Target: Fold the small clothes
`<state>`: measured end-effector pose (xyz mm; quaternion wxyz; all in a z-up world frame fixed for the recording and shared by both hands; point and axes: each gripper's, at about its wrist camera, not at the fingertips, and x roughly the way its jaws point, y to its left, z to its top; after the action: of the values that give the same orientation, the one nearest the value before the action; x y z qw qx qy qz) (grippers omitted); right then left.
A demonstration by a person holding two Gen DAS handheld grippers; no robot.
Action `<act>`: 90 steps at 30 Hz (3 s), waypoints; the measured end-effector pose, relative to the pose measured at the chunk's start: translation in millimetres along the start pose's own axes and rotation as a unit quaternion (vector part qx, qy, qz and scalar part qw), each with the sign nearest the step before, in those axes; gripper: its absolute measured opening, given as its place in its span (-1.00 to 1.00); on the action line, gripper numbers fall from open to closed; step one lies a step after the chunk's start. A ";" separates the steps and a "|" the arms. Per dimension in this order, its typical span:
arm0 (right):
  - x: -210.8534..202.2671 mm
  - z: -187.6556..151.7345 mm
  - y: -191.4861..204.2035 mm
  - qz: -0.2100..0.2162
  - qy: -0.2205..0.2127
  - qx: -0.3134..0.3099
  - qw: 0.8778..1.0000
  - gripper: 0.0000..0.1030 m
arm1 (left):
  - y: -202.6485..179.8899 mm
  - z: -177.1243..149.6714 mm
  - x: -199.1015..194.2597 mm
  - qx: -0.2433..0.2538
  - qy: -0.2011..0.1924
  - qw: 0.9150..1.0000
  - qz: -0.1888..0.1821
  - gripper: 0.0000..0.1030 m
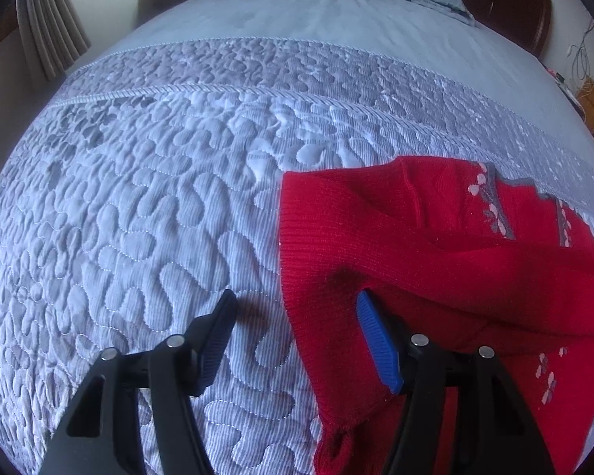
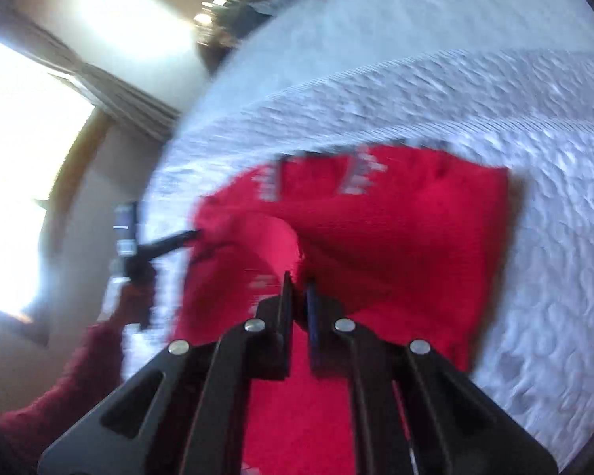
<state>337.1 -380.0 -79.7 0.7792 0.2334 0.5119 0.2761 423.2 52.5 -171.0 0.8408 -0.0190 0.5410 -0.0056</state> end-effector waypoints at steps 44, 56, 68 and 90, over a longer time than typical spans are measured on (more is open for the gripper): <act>48.1 6.3 -128.8 -0.124 0.021 0.208 0.970 -0.51 | -37.7 -18.5 -7.1 0.042 -0.013 0.999 0.029 0.49; 10.6 -23.8 -97.2 -0.132 0.000 0.182 0.974 -1.00 | -30.8 -21.6 5.9 0.035 -0.011 0.999 0.019 0.58; 31.6 17.8 -83.8 -0.173 -0.006 0.130 0.976 -0.90 | -60.8 0.5 -8.5 0.058 -0.026 0.998 0.025 0.53; 54.5 35.3 -129.8 -0.213 0.005 0.122 0.969 -0.92 | -58.7 3.2 26.4 0.041 0.003 0.999 0.024 0.67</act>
<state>412.3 -442.3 -187.1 0.7834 0.2110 0.5832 0.0403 437.7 -6.8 -191.4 0.8390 0.0287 0.5433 -0.0074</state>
